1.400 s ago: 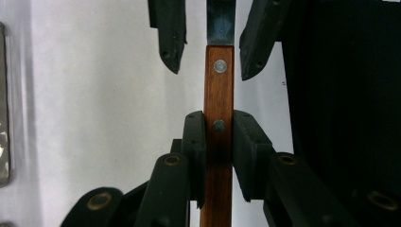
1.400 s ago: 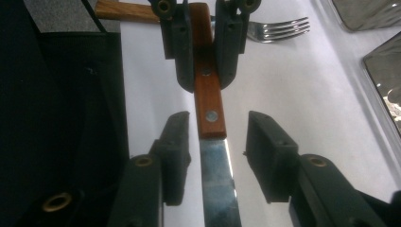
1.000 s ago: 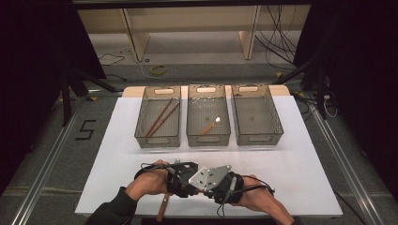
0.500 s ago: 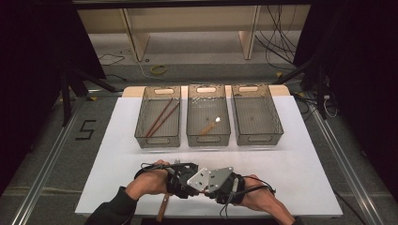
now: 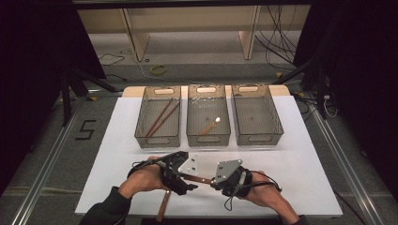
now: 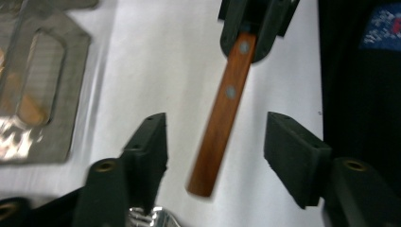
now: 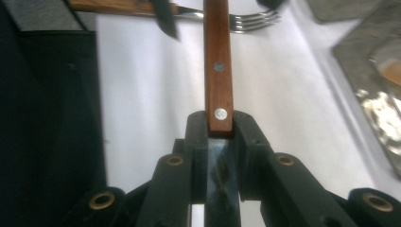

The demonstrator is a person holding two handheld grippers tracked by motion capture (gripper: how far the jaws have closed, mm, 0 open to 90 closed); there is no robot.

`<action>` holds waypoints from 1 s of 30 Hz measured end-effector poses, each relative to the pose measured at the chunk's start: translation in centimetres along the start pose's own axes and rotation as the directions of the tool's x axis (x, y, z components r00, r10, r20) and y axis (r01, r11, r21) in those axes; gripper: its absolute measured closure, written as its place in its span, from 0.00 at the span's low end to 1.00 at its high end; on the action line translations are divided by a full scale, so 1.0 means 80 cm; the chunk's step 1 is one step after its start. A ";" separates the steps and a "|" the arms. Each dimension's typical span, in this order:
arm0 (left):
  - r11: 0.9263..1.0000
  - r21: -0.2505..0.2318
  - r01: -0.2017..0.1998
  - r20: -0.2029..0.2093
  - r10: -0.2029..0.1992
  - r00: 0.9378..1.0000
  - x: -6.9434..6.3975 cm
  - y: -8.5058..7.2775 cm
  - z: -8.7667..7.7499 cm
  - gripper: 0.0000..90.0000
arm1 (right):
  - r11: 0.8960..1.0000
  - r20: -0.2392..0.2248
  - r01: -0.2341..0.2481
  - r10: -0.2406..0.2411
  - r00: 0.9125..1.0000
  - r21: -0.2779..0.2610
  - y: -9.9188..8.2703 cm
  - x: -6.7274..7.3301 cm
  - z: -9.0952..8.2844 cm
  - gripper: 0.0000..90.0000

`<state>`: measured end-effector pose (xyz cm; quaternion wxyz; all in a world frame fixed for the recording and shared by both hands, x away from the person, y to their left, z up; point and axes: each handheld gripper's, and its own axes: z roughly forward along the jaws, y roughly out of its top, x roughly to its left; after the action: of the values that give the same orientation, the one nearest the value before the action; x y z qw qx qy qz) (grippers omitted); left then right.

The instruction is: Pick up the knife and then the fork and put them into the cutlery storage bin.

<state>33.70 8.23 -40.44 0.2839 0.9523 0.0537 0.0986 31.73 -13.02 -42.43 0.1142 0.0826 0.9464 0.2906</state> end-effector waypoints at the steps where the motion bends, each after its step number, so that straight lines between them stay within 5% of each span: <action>1: 0.999 -0.005 0.043 -0.009 -0.043 0.999 0.002 -0.005 -0.001 0.39 | 1.000 0.009 -0.009 0.009 1.000 0.000 -0.002 -0.003 -0.002 0.87; 4: 0.985 0.010 0.172 -0.052 -0.171 0.984 0.011 -0.022 -0.004 0.35 | 0.999 0.044 -0.048 0.048 0.998 -0.007 -0.008 -0.014 -0.008 0.87; 8: 0.942 0.004 0.336 -0.097 -0.334 0.937 0.019 -0.046 -0.007 0.33 | 0.996 0.088 -0.092 0.094 0.992 -0.020 -0.017 -0.029 -0.017 0.87; 12: 0.898 -0.011 0.439 -0.127 -0.437 0.891 0.024 -0.064 -0.007 0.30 | 0.988 0.143 -0.149 0.154 0.978 -0.044 -0.026 -0.047 -0.028 0.87; 14: 0.883 -0.025 0.469 -0.135 -0.468 0.874 0.025 -0.070 -0.006 0.29 | 0.983 0.167 -0.176 0.183 0.969 -0.057 -0.030 -0.057 -0.035 0.87; 23: 0.854 -0.062 0.516 -0.164 -0.519 0.839 0.023 -0.088 -0.001 0.23 | 0.954 0.267 -0.284 0.300 0.916 -0.100 -0.045 -0.102 -0.063 0.87; 30: 0.839 -0.055 0.541 -0.180 -0.541 0.821 0.019 -0.102 0.004 0.21 | 0.929 0.331 -0.355 0.370 0.868 -0.109 -0.053 -0.144 -0.072 0.87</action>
<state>34.89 15.10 -44.98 0.2943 0.8841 0.3479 0.1037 40.85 -22.10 -38.25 0.2241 0.3059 0.8723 0.3088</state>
